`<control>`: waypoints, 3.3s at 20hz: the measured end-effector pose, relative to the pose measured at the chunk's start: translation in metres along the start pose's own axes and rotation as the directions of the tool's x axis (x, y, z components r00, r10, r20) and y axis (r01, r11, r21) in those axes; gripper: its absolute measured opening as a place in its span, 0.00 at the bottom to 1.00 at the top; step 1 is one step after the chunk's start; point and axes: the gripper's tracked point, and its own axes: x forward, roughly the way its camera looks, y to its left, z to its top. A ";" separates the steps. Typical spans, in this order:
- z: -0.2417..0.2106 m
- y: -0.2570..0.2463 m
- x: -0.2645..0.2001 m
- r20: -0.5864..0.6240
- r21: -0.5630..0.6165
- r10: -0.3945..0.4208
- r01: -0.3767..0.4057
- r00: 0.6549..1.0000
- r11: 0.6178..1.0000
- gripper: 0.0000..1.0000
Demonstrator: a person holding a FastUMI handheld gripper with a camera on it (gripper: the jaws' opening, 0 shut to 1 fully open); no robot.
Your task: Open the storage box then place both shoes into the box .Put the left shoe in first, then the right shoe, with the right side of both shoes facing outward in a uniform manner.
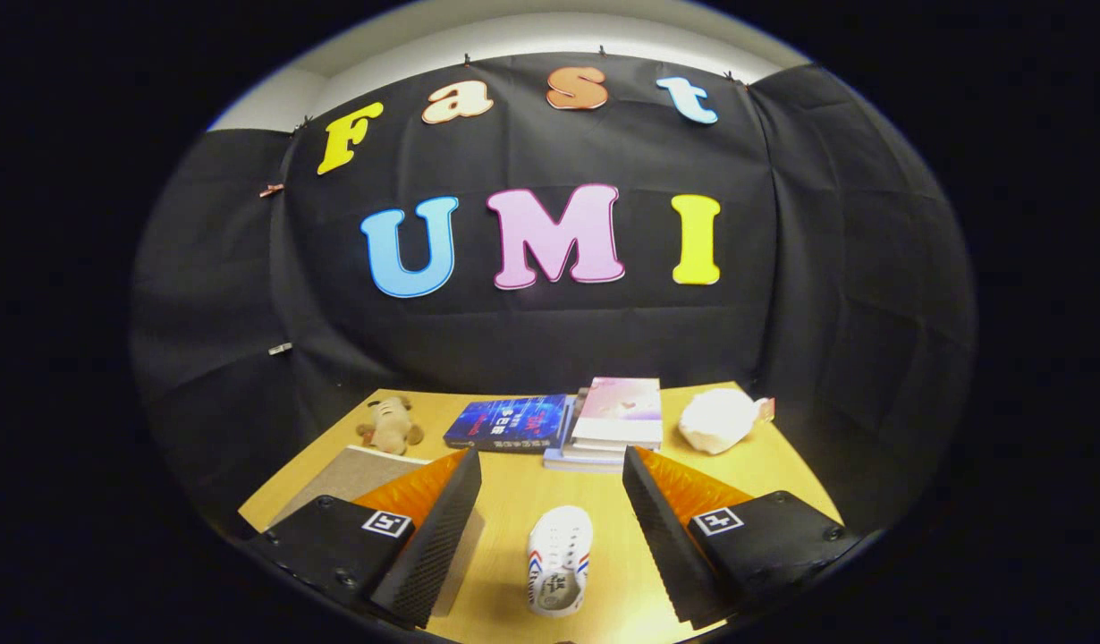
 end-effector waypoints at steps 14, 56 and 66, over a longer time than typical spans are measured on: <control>-0.123 0.072 0.007 -0.307 0.651 0.627 -0.323 0.716 0.687 0.98; -0.105 0.162 -0.006 -0.046 0.962 0.864 -0.210 0.501 0.173 0.05; -0.049 0.226 -0.004 -0.103 0.930 0.852 -0.254 0.514 0.266 0.05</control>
